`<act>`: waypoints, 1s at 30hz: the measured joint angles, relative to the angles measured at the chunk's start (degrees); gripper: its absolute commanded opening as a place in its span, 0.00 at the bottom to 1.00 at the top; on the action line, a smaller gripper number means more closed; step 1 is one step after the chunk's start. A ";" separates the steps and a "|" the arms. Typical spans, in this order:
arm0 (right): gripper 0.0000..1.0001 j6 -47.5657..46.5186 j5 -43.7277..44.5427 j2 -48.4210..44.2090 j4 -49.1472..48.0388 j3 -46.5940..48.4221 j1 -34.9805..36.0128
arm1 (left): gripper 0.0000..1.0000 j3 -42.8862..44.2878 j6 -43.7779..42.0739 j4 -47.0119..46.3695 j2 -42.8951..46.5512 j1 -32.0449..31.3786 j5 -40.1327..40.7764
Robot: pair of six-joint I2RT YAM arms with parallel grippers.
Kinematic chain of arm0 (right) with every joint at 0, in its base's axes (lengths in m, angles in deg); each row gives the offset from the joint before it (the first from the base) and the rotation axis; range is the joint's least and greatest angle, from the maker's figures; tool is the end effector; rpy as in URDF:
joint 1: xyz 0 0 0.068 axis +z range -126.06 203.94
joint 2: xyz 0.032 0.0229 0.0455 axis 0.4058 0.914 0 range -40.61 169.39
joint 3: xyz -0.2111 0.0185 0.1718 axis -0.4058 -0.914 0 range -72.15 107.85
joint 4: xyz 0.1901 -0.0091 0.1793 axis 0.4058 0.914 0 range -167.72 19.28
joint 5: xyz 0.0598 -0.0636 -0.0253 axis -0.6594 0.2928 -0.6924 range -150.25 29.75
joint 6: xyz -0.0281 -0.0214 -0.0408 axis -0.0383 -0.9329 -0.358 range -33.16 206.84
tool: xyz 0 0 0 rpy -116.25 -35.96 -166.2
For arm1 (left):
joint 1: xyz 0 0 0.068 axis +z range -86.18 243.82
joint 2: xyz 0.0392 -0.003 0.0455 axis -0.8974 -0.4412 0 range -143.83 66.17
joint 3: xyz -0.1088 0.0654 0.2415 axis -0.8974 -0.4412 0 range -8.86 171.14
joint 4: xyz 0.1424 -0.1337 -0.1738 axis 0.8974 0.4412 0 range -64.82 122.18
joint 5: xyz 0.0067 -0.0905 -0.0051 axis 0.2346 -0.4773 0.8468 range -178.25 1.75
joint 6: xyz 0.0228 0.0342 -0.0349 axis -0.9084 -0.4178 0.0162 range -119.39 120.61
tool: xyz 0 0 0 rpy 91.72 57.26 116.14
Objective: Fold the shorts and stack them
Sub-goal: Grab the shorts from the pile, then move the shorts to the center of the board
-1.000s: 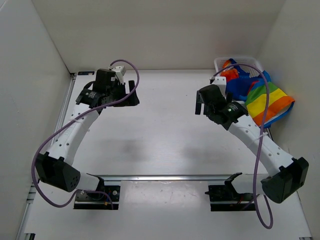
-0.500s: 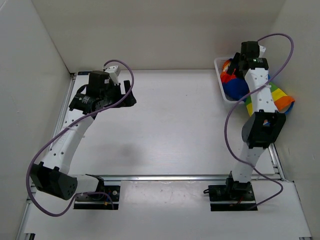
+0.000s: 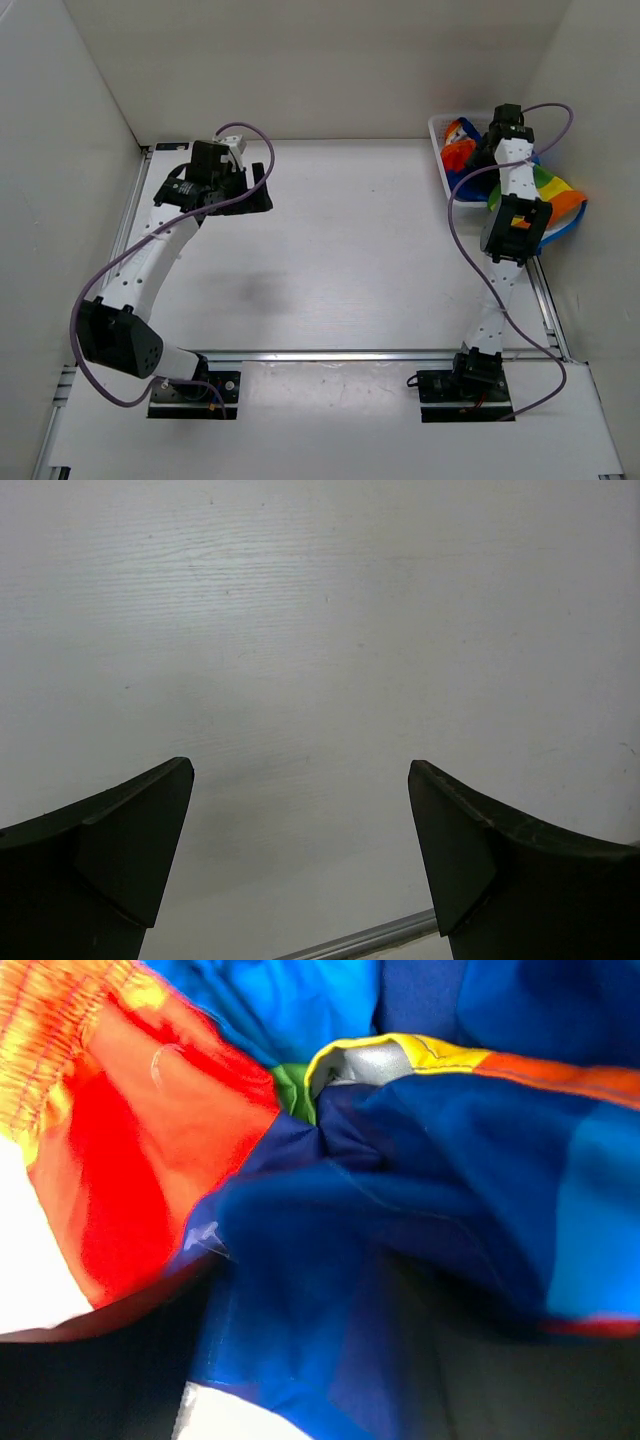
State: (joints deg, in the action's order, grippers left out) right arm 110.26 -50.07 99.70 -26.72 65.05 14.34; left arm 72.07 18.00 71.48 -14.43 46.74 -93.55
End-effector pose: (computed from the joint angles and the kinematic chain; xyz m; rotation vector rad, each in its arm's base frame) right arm 0.5264 -0.0953 0.2404 0.7788 2.3735 -0.1235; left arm 0.2834 -0.0906 0.3566 0.0386 2.4048 -0.3944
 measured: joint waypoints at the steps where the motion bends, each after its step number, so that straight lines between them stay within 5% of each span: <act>1: 0.22 0.63 -1.03 0.55 -0.39 0.00 -0.26 | 1.00 0.00 0.00 0.00 -0.39 0.00 0.02; 3: 0.01 0.92 -2.27 0.85 -0.63 0.04 -0.79 | 1.00 0.00 0.02 0.00 -0.94 0.00 0.02; 11: 0.01 1.88 -4.61 -3.63 -1.86 1.01 -0.83 | 1.00 0.07 0.35 0.00 -1.22 0.00 -0.02; 18: 0.01 2.64 -13.18 -24.33 -5.44 1.40 0.68 | 1.00 1.18 2.69 0.70 -1.53 1.03 -0.04; 26: 0.01 0.61 -26.86 -44.89 -14.36 6.08 16.90 | 1.00 8.98 5.20 3.87 -2.21 8.04 0.00; 30: 0.01 -1.01 -30.05 -53.42 -18.58 -8.35 25.73 | 1.00 10.36 5.60 5.20 -1.25 13.94 -0.07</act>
State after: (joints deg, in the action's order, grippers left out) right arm 109.25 -80.13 46.28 -45.29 56.71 40.06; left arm 82.43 23.59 76.68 -15.67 60.69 -93.62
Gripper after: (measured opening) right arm 0.013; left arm 1.000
